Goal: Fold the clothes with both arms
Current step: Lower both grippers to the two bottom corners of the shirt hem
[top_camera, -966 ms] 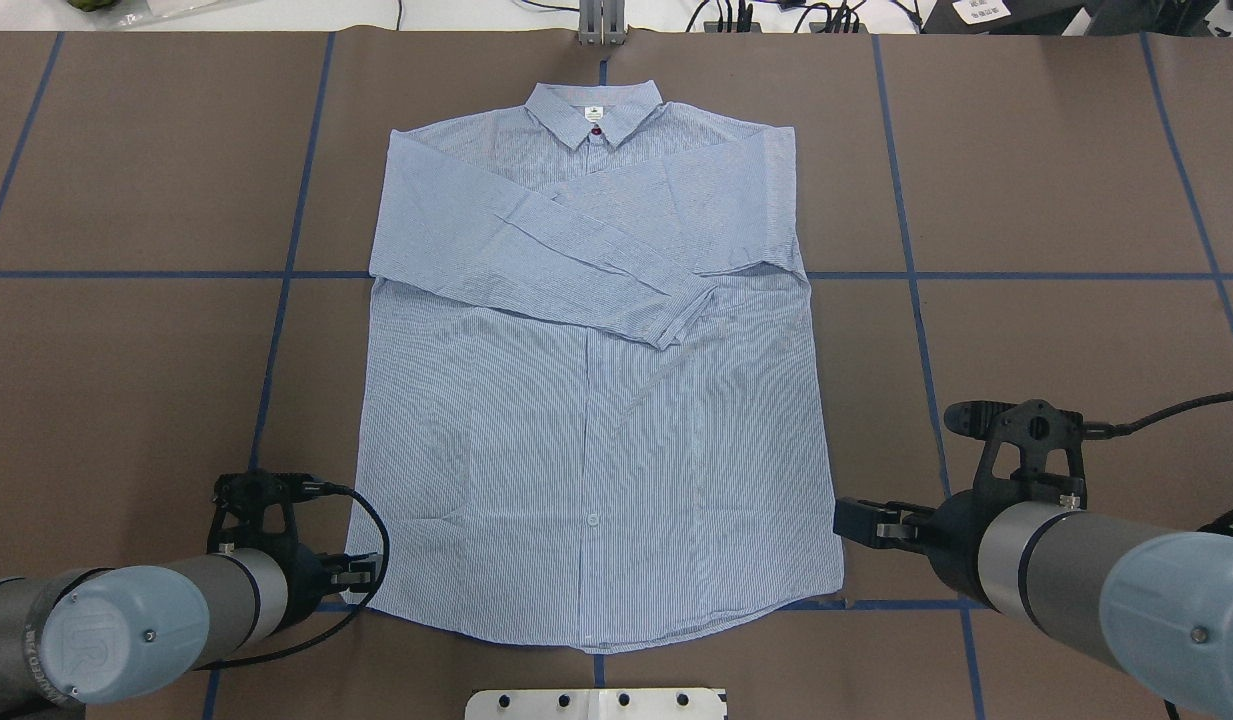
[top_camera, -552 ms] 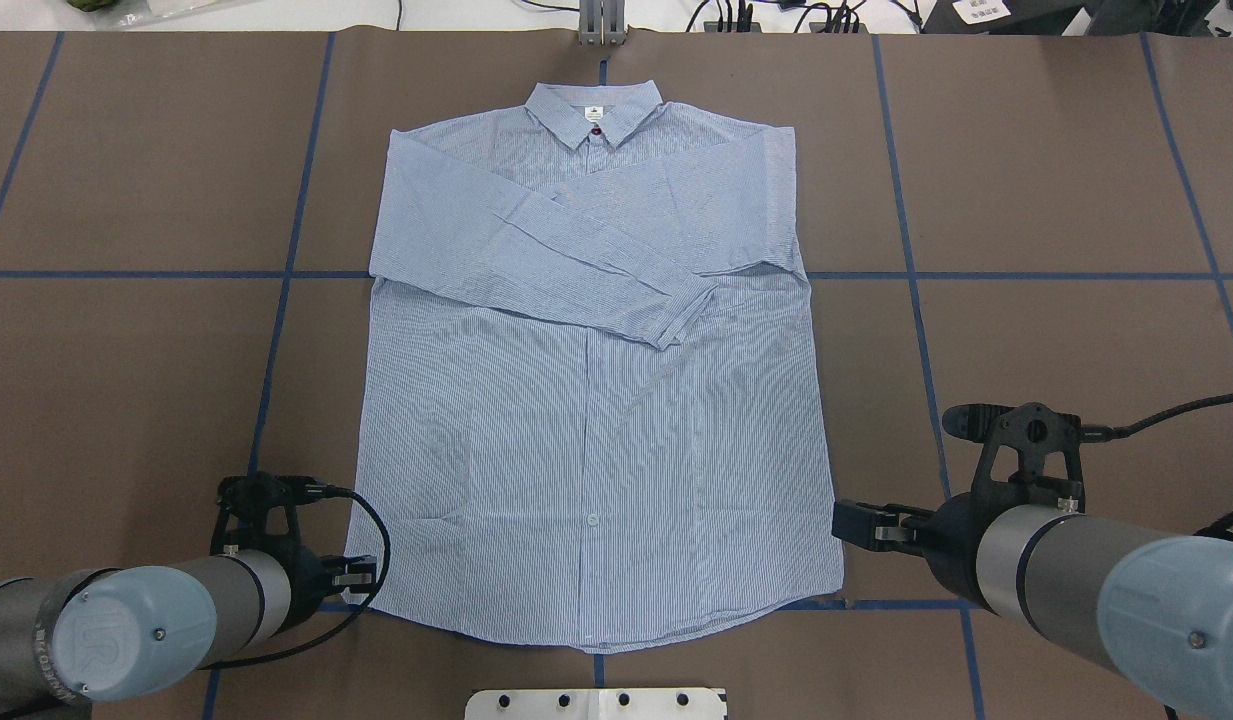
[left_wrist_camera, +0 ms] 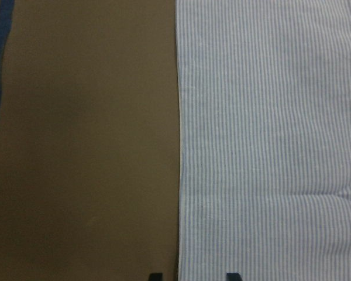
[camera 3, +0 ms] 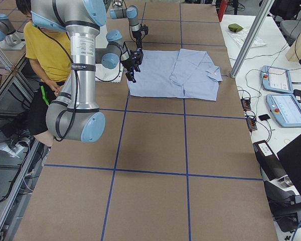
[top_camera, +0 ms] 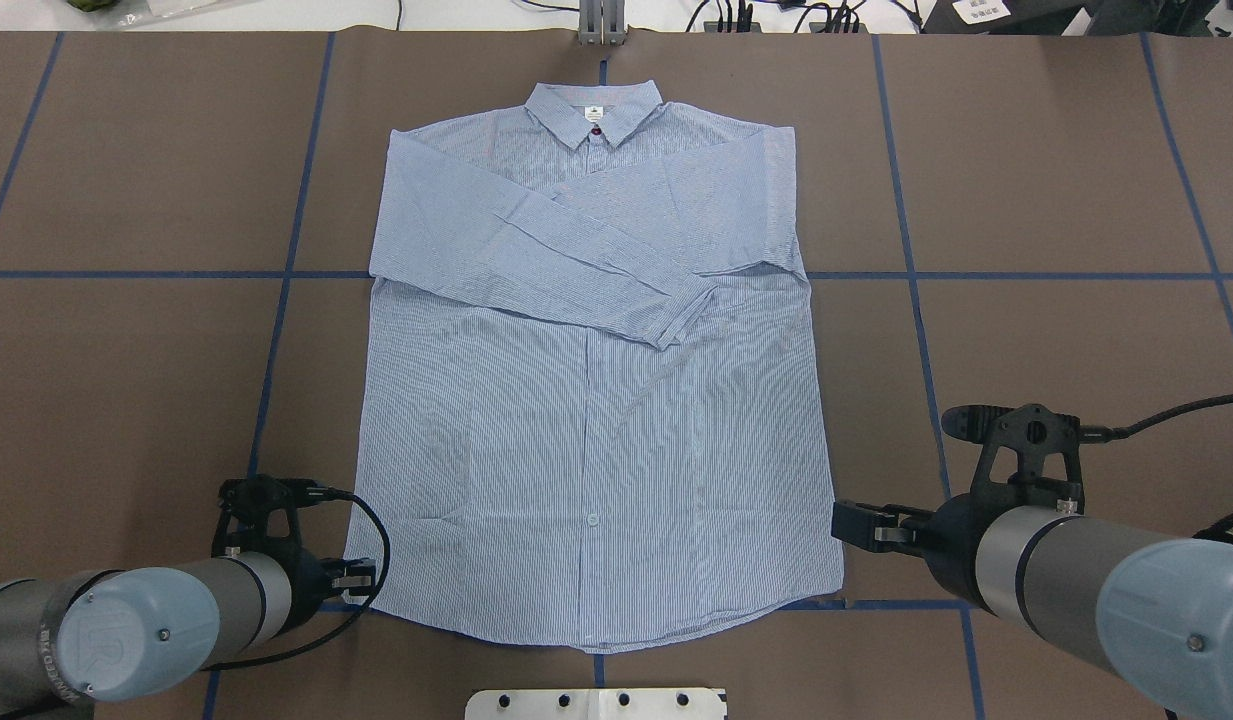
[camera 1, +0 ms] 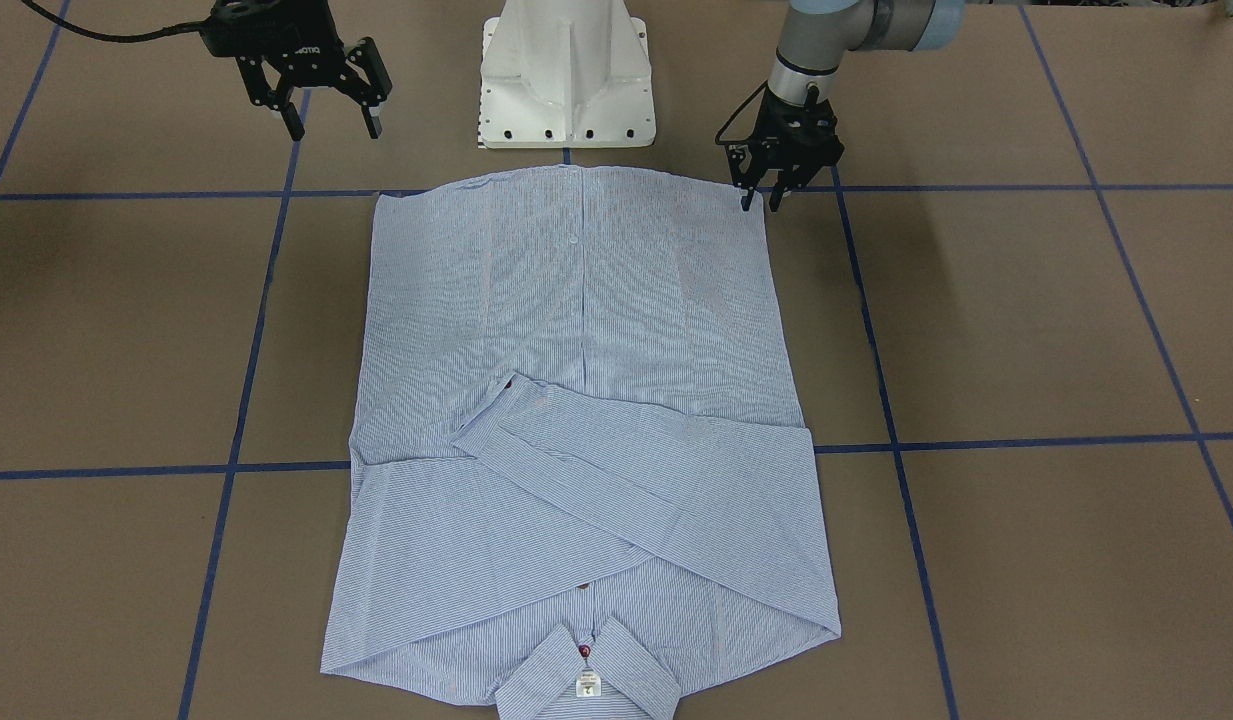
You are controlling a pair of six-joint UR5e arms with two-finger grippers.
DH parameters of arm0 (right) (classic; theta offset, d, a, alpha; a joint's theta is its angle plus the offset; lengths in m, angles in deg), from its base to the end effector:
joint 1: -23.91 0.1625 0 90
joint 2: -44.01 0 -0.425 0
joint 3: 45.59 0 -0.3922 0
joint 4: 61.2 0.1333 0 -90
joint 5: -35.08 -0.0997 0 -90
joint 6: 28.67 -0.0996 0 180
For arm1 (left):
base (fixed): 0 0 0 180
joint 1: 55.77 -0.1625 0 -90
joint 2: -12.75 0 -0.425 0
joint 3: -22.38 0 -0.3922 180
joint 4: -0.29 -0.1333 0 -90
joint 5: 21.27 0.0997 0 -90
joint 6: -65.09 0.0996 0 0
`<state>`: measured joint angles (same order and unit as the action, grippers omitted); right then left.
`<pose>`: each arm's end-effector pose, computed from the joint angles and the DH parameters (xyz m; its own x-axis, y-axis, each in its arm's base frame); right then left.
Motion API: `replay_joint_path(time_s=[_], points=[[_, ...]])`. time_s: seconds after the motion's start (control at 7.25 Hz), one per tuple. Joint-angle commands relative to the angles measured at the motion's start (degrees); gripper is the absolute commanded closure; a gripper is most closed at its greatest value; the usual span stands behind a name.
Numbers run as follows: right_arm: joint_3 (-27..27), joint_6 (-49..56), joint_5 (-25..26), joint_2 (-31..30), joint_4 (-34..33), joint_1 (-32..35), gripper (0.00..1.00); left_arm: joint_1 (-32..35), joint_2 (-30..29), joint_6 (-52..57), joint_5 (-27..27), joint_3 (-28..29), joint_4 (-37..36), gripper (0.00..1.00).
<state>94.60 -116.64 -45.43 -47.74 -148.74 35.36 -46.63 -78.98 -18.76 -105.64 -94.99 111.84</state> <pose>-0.3489 -0.2234 0.2784 0.6291 0.0918 0.7719 -0.2991 0.9451 0.1314 0.4664 -0.2199 0.3823 0.6474 0.0038 -0.7622 0.1646 0.9757 0.1447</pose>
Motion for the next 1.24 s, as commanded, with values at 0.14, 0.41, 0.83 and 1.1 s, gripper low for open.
replay_joint_path(time_s=[0.14,0.41,0.83,1.1], points=[[0.0,0.0,0.0,0.0,0.0,-0.02,0.0,-0.52,-0.03,-0.09,-0.1,0.13,0.15,0.59],[0.0,0.0,0.0,0.0,0.0,-0.02,0.0,-0.96,0.06,-0.09,-0.1,0.13,0.07,0.59],[0.0,-0.09,0.0,0.0,-0.09,-0.11,0.0,-1.49,0.06,-0.17,-0.1,0.13,0.07,0.83],[-0.17,-0.09,0.0,-0.09,-0.09,-0.2,0.0,-1.49,-0.03,-0.26,-0.01,-0.31,0.15,1.0]])
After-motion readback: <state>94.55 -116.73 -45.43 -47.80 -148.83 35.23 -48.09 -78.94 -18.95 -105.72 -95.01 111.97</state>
